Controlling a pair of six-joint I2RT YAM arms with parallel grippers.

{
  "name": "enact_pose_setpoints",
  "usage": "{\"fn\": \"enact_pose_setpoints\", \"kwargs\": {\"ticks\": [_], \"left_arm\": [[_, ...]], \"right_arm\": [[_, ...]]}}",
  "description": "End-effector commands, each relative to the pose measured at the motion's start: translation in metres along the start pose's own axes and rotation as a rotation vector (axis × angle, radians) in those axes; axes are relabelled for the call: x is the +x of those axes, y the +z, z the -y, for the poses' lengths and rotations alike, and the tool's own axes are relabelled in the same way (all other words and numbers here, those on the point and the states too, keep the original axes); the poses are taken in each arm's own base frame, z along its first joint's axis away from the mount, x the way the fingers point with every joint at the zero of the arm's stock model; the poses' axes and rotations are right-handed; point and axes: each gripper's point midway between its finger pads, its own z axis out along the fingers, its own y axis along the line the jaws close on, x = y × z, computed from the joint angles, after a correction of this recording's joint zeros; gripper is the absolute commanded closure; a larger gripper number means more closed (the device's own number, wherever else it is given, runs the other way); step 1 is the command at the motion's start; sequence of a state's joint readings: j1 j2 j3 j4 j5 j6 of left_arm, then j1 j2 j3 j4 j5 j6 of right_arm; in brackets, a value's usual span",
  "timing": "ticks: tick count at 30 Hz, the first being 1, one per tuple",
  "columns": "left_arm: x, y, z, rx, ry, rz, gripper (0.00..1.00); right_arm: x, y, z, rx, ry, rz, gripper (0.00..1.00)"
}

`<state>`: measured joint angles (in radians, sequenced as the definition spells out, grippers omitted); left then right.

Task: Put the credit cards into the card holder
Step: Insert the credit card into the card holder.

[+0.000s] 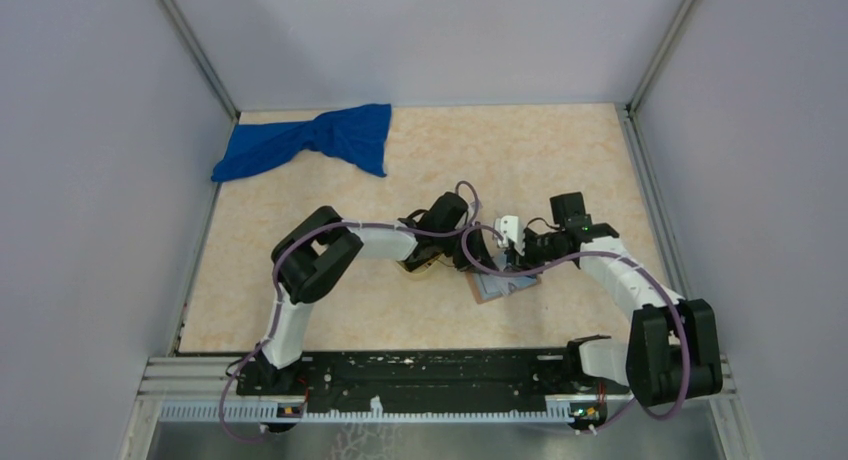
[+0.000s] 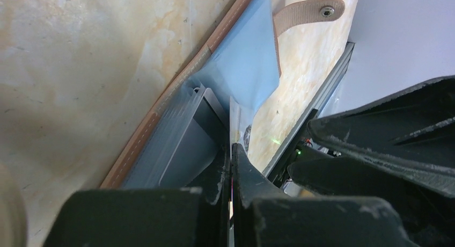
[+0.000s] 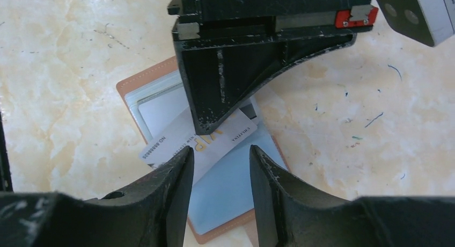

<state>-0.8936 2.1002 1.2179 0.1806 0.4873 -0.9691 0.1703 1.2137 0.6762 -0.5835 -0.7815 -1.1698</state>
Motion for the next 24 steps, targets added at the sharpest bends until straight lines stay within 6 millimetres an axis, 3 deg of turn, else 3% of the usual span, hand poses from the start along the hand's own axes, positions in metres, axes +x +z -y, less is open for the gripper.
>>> {"fn": "enact_pose_setpoints", "kwargs": {"ticks": [1, 2, 9, 24], "left_arm": [[0.026, 0.001, -0.049, -0.149, -0.075, -0.1, 0.97], [0.026, 0.001, -0.051, -0.158, -0.094, -0.107, 0.91], [0.024, 0.003, -0.05, -0.155, -0.116, -0.113, 0.81], [0.016, 0.006, -0.07, -0.292, -0.13, -0.115, 0.87]], "right_arm": [[-0.006, 0.002, 0.017, 0.044, -0.015, 0.008, 0.58], [-0.005, 0.003, 0.018, 0.048, -0.01, 0.01, 0.58], [-0.004, 0.01, 0.025, 0.088, 0.025, 0.04, 0.63], [-0.012, 0.01, 0.012, 0.015, 0.026, 0.071, 0.66]]}}
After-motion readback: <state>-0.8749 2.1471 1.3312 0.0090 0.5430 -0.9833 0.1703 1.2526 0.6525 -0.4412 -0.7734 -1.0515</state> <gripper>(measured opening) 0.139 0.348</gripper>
